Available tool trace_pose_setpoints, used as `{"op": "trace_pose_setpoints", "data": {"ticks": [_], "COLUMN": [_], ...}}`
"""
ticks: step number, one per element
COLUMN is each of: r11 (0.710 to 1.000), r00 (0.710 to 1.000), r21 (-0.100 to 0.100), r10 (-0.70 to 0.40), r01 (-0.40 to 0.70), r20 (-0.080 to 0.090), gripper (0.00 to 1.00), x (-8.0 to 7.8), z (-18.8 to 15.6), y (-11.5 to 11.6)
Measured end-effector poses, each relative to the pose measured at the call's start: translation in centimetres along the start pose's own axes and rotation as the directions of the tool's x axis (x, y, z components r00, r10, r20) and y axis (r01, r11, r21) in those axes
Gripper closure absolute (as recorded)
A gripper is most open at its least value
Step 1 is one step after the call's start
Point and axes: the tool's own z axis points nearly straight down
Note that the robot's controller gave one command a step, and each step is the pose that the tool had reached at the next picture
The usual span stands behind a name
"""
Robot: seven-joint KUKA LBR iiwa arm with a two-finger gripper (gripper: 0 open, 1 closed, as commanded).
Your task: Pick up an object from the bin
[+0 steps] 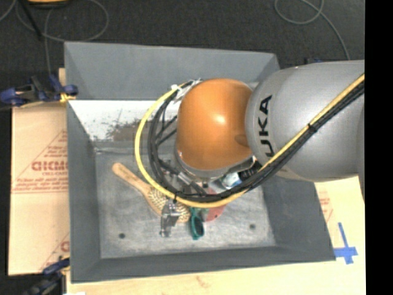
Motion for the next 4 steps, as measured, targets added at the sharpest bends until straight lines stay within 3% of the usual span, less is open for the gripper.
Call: {"op": "trace_pose_setpoints", "data": {"ticks": [1, 2, 3, 4], "r11": [1.000, 0.994, 0.963, 0.994], "r00": [1.000, 0.994, 0.963, 0.994], "r21": [-0.001, -0.001, 0.004, -0.001], "r10": [0.003, -0.110, -0.268, -0.107], "r01": [-0.003, 0.110, 0.268, 0.107], "r20": [0.007, 0.016, 0.008, 0.010], "gripper": [0.00, 0.00, 0.00, 0.00], "x": [-0.2, -1.0, -1.4, -5.3], "z": [-0.4, 1.5, 6.0, 9.6], "y": [-0.1, -1.4, -3.9, -6.2]}}
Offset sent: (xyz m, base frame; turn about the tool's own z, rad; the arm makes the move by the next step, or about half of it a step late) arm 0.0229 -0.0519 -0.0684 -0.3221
